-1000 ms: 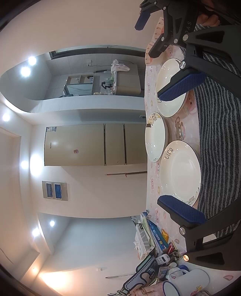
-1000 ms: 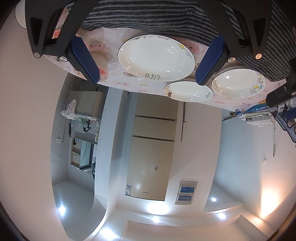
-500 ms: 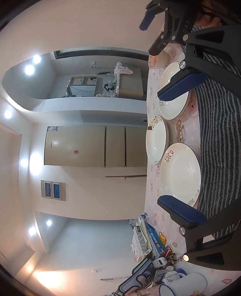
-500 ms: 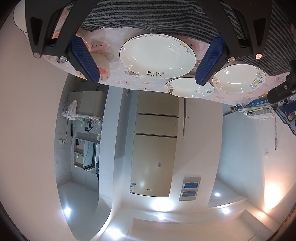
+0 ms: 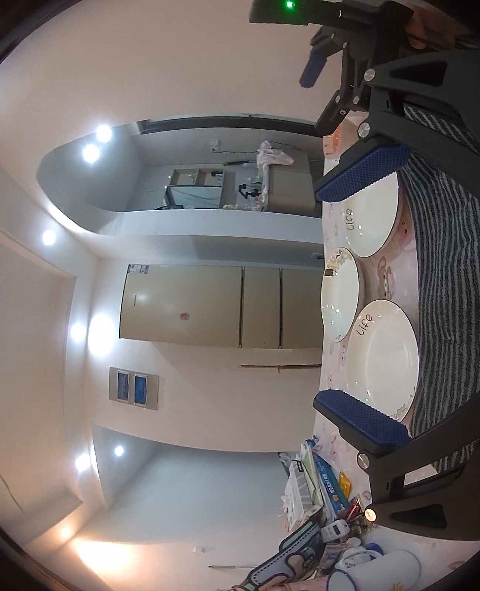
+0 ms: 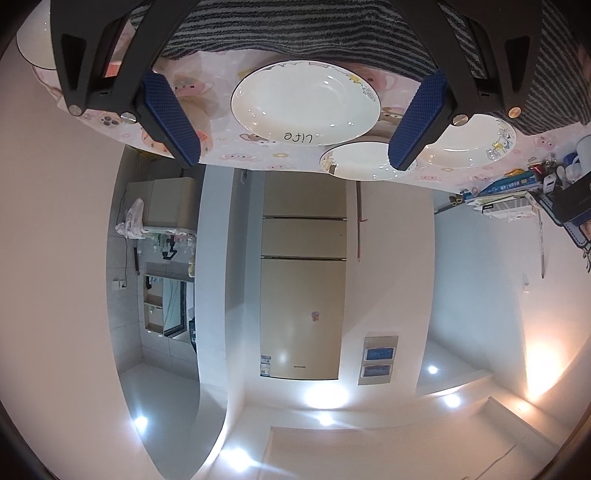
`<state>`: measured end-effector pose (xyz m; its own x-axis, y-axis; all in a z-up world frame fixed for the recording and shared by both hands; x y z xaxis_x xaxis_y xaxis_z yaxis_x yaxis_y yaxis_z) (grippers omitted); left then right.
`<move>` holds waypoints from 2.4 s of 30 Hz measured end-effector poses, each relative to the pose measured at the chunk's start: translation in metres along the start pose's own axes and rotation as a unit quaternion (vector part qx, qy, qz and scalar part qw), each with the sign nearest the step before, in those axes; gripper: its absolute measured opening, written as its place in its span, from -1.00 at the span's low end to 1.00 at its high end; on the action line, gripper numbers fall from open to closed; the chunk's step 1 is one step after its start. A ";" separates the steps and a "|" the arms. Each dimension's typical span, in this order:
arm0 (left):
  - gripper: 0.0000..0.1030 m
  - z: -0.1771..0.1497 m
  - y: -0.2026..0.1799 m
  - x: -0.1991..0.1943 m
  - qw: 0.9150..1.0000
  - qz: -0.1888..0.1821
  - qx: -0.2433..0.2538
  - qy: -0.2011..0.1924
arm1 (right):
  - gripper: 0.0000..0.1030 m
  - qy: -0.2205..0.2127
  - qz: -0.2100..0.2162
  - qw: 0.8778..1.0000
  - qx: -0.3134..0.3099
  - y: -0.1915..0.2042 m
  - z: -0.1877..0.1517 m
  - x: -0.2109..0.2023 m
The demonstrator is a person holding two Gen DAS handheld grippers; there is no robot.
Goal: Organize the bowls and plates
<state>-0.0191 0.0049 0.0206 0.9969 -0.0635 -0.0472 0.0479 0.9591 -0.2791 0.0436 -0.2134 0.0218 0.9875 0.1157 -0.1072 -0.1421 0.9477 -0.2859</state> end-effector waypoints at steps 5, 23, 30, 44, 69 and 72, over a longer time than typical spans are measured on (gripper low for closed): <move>1.00 0.005 -0.004 -0.008 0.999 0.039 0.006 -0.024 | 0.77 0.003 0.007 1.000 0.000 -0.001 0.003 0.002; 0.46 0.041 -0.021 -0.008 0.999 0.044 0.006 0.022 | 0.29 -0.004 0.041 0.999 0.010 -0.012 0.045 -0.010; 0.50 0.065 -0.015 0.000 0.999 0.042 0.001 0.022 | 0.30 -0.027 0.059 0.998 0.012 -0.009 0.081 -0.003; 0.72 0.108 0.006 0.037 0.997 0.068 0.009 0.019 | 0.36 0.006 0.123 0.992 0.036 0.007 0.121 0.053; 1.00 0.077 0.136 0.159 0.965 0.153 -0.128 0.170 | 0.70 0.226 0.258 0.932 0.114 0.087 0.088 0.203; 0.99 0.054 0.157 0.176 0.948 0.169 -0.161 0.216 | 0.63 0.283 0.286 0.906 0.131 0.098 0.056 0.228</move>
<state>0.1671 0.1597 0.0204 0.8296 0.0581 -0.5553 -0.3600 0.8159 -0.4524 0.2583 -0.0776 0.0226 0.5541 0.5089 -0.6588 -0.5246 0.8279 0.1982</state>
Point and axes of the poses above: each gripper's, at about its wrist camera, not at the fingertips, and x roughly the way its jaws point, y to its left, z to its top, the point moved 1 cm from there along x, roughly the way its jaws point, and after that the axes turned 13 degrees about -x, right-handed, at the moved point
